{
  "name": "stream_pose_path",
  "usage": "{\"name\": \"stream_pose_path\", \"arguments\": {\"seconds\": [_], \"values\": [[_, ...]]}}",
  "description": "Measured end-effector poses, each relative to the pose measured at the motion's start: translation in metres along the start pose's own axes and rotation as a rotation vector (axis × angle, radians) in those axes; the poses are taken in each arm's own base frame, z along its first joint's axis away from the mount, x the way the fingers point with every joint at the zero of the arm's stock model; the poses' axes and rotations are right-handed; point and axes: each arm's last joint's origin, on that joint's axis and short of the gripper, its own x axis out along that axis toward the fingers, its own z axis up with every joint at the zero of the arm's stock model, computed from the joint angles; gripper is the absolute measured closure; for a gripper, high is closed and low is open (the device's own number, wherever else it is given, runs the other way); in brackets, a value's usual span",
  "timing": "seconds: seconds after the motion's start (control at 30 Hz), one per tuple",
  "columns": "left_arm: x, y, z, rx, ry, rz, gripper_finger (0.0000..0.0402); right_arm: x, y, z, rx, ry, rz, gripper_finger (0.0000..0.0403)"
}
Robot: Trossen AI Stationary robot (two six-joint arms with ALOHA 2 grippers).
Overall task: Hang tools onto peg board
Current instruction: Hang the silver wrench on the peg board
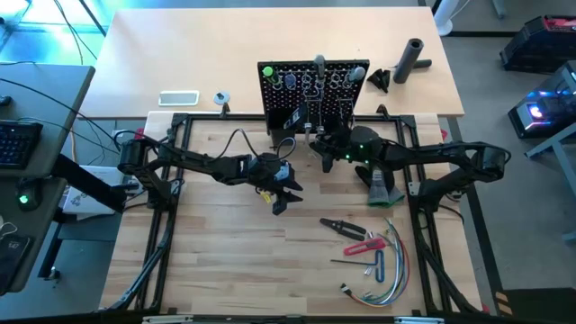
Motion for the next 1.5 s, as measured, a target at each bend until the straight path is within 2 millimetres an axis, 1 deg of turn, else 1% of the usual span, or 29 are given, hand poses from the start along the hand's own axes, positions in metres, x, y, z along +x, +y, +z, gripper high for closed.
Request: {"name": "stream_pose_path", "arguments": {"seconds": [0.37, 0.6, 0.87, 1.27, 1.37, 1.5], "values": [[0.0, -0.0002, 0.0004, -0.01, -0.004, -0.001, 0.0225, -0.0001, -0.0019, 0.0005, 0.001, -0.012, -0.044, 0.038], [0.0, -0.0002, 0.0004, -0.01, -0.004, -0.001, 0.0225, -0.0001, -0.0024, 0.0026, 0.019, -0.032, -0.041, 0.039], [0.0001, -0.0006, 0.0003, -0.01, -0.004, -0.002, 0.0225, -0.0003, -0.0041, 0.0021, 0.018, -0.034, -0.092, 0.0373], [0.0001, -0.0006, 0.0003, -0.01, -0.004, -0.001, 0.0225, 0.0002, 0.0001, -0.0008, -0.022, -0.018, -0.085, 0.037], [0.0002, -0.001, 0.0002, -0.01, -0.003, -0.003, 0.0225, 0.0002, 0.002, -0.0016, -0.04, -0.02, -0.094, 0.0356], [0.0003, -0.0014, -0.0003, -0.01, 0.002, -0.003, 0.0225, 0.0002, 0.0024, -0.002, -0.043, -0.024, -0.11, 0.0316]]}}
